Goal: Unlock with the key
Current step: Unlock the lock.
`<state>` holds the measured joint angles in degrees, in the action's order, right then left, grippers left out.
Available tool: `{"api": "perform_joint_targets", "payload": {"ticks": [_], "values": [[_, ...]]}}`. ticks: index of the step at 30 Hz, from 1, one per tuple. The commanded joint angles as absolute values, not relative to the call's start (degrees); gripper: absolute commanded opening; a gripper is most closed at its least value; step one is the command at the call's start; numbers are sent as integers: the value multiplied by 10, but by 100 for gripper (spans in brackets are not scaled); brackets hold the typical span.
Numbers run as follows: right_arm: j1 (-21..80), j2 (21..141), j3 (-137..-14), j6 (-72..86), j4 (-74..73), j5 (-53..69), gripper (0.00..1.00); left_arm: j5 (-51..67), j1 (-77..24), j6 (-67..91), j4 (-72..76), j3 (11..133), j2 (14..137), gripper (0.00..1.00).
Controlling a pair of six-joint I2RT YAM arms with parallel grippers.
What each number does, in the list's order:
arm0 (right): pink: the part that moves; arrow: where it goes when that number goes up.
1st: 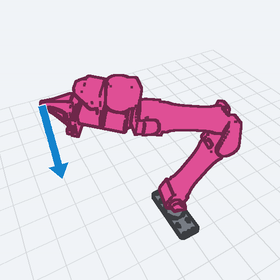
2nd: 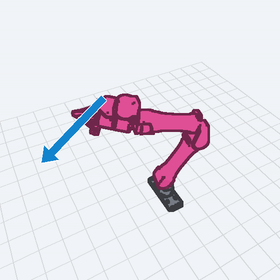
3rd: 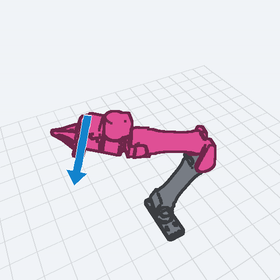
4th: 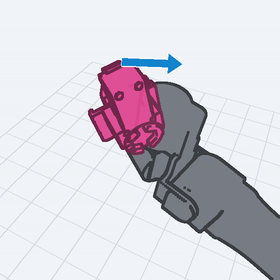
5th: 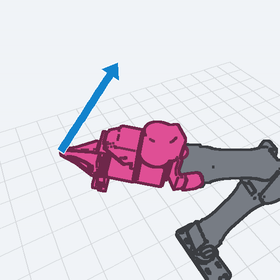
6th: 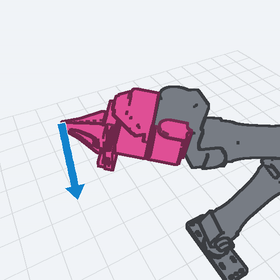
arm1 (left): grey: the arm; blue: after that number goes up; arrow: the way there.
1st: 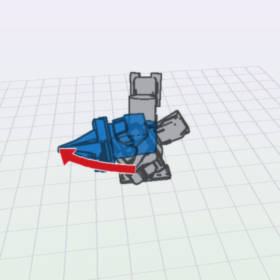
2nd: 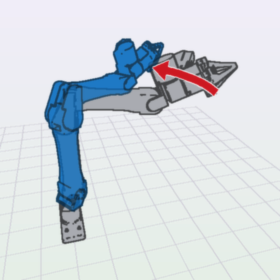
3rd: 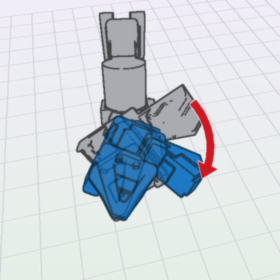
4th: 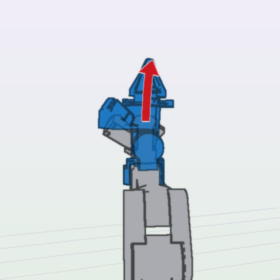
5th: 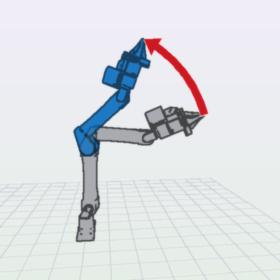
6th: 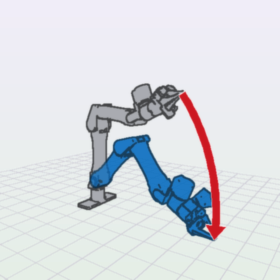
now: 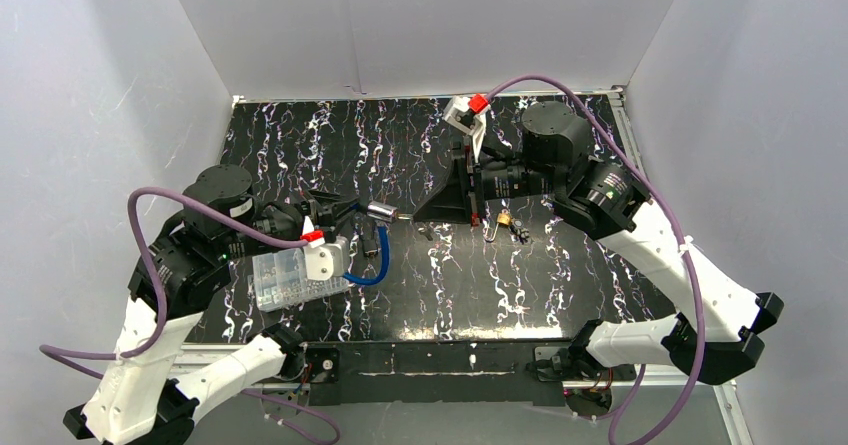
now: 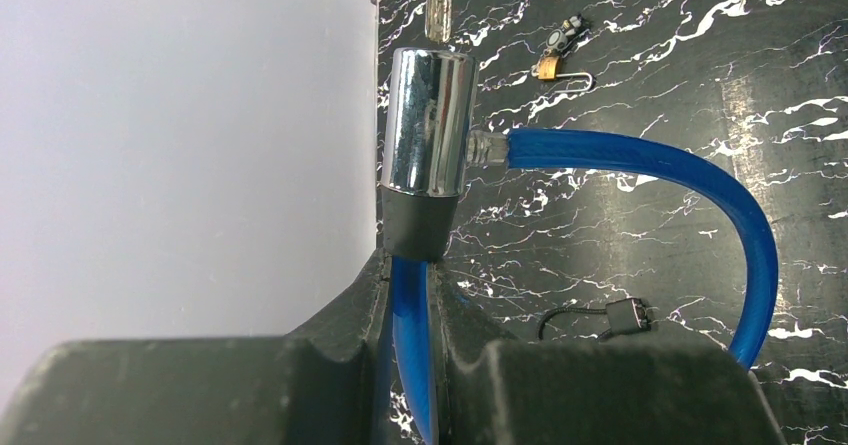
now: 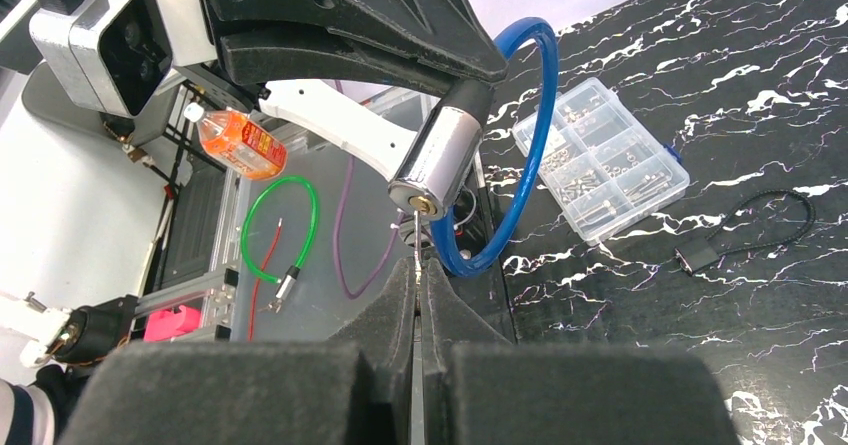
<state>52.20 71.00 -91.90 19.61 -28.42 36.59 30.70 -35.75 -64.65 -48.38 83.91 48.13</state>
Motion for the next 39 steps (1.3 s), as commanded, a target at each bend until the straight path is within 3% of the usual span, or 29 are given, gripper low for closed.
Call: {"api": "perform_joint_targets", "payload": {"ticks": [1,24,31,39], "values": [[518,714,-915,205,-245,377,1,320,-358,-651,-462,842,473,0],[517,735,-901,231,-227,342,1,306,-358,-646,-462,856,480,0],[518,709,-851,246,-184,273,1,289,-358,-643,-462,856,484,0],[519,693,-803,291,-87,306,1,303,-358,-642,-462,859,489,0]]}}
